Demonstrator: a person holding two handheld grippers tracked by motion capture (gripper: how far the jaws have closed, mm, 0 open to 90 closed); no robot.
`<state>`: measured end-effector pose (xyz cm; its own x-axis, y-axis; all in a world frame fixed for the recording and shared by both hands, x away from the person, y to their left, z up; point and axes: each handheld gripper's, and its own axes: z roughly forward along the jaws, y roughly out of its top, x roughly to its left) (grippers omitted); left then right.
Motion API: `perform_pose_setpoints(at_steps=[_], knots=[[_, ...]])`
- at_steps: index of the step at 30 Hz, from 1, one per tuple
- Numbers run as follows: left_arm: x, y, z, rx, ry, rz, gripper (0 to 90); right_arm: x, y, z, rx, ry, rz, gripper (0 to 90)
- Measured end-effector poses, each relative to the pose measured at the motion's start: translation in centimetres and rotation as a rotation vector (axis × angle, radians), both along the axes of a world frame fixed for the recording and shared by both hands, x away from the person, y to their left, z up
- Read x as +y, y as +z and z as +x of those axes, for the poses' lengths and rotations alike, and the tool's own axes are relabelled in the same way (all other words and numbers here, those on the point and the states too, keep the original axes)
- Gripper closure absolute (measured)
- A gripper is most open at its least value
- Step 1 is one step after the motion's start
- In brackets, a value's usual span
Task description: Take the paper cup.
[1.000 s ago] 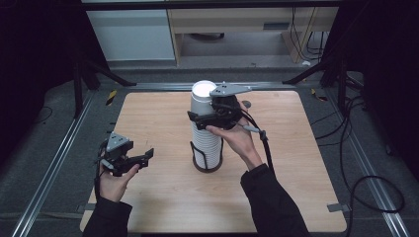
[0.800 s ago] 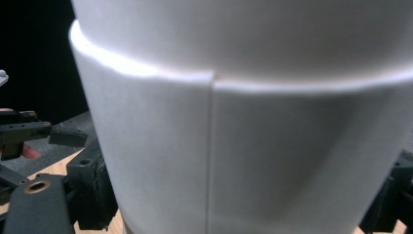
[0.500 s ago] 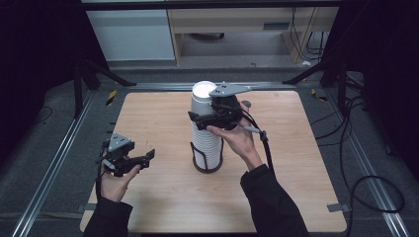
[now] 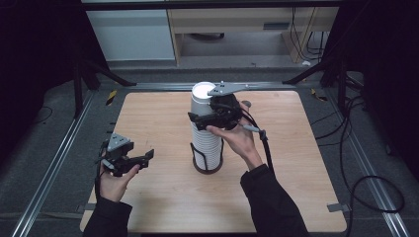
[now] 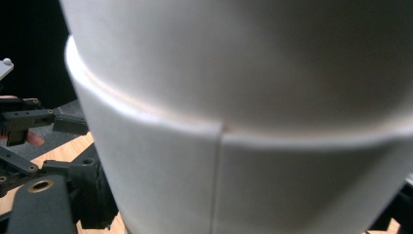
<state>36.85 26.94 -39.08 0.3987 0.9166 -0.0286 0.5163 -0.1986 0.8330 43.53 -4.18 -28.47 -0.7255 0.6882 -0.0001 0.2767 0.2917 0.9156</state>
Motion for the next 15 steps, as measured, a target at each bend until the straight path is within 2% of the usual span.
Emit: perform_pose_setpoints(at_steps=[15], knots=[[0.14, -0.03, 0.06, 0.003, 0.001, 0.001, 19.7, 0.14, 0.10, 0.09, -0.001, 0.012, -0.009, 13.6]])
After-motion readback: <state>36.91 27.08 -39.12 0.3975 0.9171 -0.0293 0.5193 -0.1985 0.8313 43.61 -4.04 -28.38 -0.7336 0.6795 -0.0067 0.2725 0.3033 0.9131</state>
